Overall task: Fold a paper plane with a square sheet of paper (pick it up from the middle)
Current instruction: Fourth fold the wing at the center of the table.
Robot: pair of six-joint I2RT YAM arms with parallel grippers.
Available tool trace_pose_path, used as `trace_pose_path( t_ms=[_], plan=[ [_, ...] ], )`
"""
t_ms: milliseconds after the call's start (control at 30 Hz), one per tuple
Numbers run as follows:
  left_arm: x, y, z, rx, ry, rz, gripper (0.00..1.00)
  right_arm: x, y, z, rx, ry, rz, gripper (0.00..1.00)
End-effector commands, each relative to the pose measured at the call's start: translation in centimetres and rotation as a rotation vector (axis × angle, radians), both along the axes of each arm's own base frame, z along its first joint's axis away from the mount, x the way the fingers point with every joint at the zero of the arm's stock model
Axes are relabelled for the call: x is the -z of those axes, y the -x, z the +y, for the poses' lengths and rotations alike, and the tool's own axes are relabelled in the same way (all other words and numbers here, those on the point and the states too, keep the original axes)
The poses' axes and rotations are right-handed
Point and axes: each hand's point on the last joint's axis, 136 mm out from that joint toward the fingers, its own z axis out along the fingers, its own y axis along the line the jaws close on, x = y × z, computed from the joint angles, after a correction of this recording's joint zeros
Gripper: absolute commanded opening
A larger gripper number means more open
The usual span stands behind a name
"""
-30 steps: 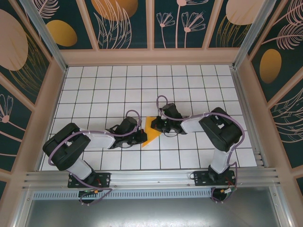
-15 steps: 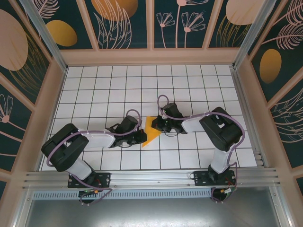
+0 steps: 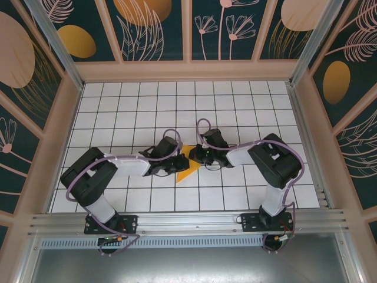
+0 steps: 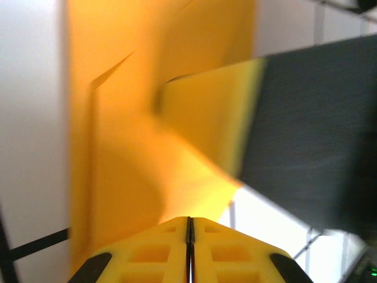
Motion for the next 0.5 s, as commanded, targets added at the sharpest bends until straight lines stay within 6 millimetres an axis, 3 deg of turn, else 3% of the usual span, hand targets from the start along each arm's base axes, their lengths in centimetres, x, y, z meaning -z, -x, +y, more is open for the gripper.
trace_pose_path(
  t_ms=[0, 100, 167, 300, 467],
  plan=[
    [1.7, 1.5, 1.0, -0.015, -0.018, 0.068, 0.12, 3.5, 0.5, -2.4, 0.055, 0.11, 0.067, 0.04],
    [2.0, 3.1, 1.7, 0.005, -0.002, 0.095, 0.13, 3.6, 0.5, -2.6, 0.058, 0.124, 0.066, 0.04],
    [2.0, 5.3, 1.6, 0.103, 0.029, 0.13, 0.16, 3.5, 0.5, -2.7, 0.059, 0.124, 0.065, 0.04],
    [3.4, 8.7, 4.2, 0.16, -0.04, 0.207, 0.16, 3.7, 0.5, -2.6, 0.057, 0.127, 0.067, 0.04],
    [3.3, 10.4, 5.6, 0.144, -0.019, 0.226, 0.17, 3.9, 0.6, -2.7, 0.059, 0.133, 0.074, 0.04]
  ],
)
